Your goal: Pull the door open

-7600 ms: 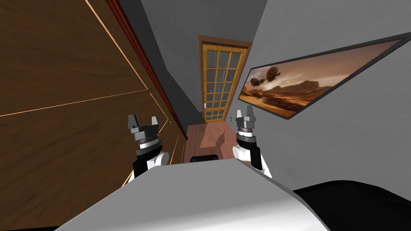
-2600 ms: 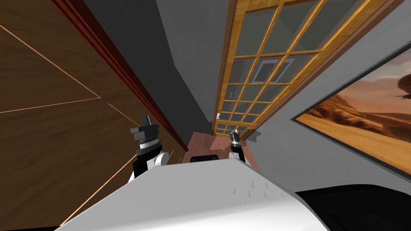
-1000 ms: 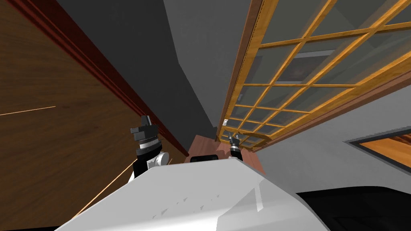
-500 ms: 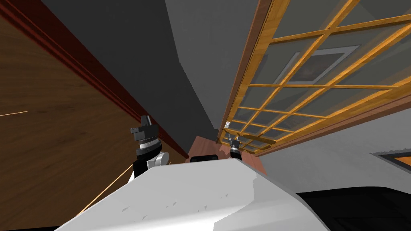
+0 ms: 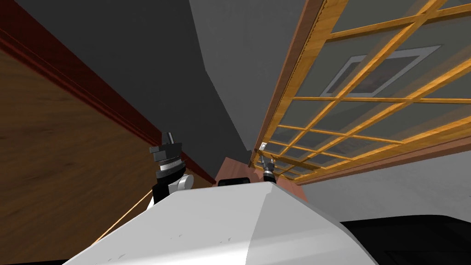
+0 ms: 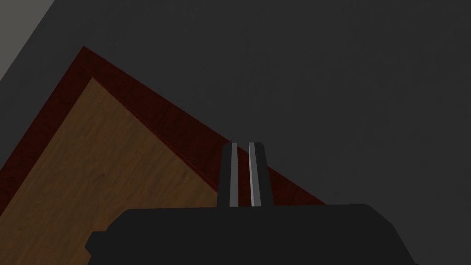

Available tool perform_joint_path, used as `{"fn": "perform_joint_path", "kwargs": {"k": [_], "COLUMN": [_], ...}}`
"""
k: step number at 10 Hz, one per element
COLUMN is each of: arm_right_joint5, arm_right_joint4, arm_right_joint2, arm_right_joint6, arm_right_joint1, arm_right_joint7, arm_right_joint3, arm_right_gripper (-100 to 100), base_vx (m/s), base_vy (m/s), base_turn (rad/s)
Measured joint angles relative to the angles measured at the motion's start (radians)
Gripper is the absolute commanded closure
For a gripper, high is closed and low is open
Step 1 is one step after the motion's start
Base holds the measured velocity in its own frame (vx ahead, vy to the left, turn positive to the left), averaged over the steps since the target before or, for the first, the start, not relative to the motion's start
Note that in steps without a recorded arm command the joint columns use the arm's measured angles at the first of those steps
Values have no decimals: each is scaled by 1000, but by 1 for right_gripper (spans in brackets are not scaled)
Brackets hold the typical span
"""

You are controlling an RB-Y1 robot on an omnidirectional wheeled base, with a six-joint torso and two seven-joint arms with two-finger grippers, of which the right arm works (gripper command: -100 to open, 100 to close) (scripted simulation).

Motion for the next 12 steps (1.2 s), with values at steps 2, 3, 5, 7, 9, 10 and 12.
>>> {"fn": "perform_joint_path", "kwargs": {"k": [2,3,5,7,9,10,12], "arm_right_joint5": [-6,-6,-11,-17,-22,-24,-26], "arm_right_joint4": [38,39,75,83,119,136,170], "arm_right_joint2": [5,6,-27,-61,-93,-109,-140], "arm_right_joint6": [-13,-14,-29,-34,-46,-57,-76], "arm_right_joint1": [-8,-9,-14,-5,-12,-11,-3], "arm_right_joint7": [34,38,6,-29,-64,-82,-121], "arm_right_joint3": [-2,-2,-11,-22,-30,-34,-37], "arm_right_gripper": [-100,-100,-100,-100,-100,-100,-100], "base_vx": [80,166,212,205,152,185,120], "base_vy": [-18,14,6,-5,-22,1,25], "base_turn": [36,61,50,52,44,48,-10]}}
